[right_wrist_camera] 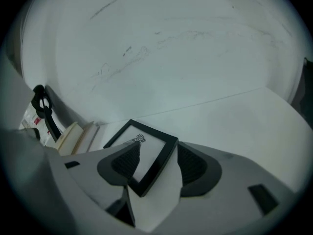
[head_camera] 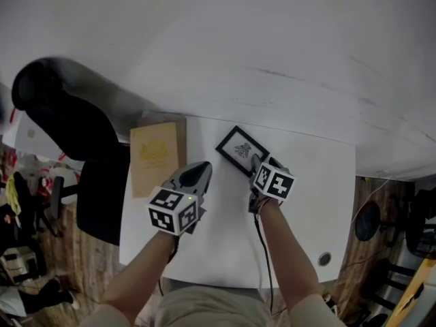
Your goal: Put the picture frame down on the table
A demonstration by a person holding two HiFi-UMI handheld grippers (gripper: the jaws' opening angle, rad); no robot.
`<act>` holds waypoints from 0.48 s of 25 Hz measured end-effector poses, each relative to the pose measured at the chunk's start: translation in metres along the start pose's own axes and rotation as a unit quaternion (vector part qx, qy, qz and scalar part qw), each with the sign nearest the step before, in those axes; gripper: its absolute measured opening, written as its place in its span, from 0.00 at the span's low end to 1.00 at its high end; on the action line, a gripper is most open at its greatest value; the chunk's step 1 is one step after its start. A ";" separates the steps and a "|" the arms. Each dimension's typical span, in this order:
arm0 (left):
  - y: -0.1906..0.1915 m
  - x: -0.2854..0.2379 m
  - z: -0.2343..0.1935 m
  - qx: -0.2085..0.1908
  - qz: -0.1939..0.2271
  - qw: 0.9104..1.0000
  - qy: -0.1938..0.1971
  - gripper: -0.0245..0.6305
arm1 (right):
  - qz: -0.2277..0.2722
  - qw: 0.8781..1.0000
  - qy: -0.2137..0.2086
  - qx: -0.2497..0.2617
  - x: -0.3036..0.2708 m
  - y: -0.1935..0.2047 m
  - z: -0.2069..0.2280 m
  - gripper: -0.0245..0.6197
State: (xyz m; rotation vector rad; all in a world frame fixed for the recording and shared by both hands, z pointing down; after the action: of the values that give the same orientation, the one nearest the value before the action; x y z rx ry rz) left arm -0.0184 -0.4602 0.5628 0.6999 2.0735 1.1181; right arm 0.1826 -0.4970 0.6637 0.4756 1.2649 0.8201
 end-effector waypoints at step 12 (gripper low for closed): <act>-0.070 0.049 0.045 -0.081 0.055 0.995 0.014 0.07 | 0.141 0.977 -0.113 0.111 0.149 -0.080 -0.049 0.17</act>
State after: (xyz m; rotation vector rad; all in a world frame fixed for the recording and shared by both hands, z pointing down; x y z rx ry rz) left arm -0.0249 -0.4373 0.4691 0.7294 1.9610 1.3490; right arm 0.1699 -0.4399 0.4975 0.9199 1.0944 0.8365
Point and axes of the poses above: the fingertips, and each gripper's own axes: x backward along the fingers, z to its right, y out of its underside, the point moved 3 cm from there along x, backward along the fingers, and after that the axes turned 7 degrees about z, right-handed, at the moved point
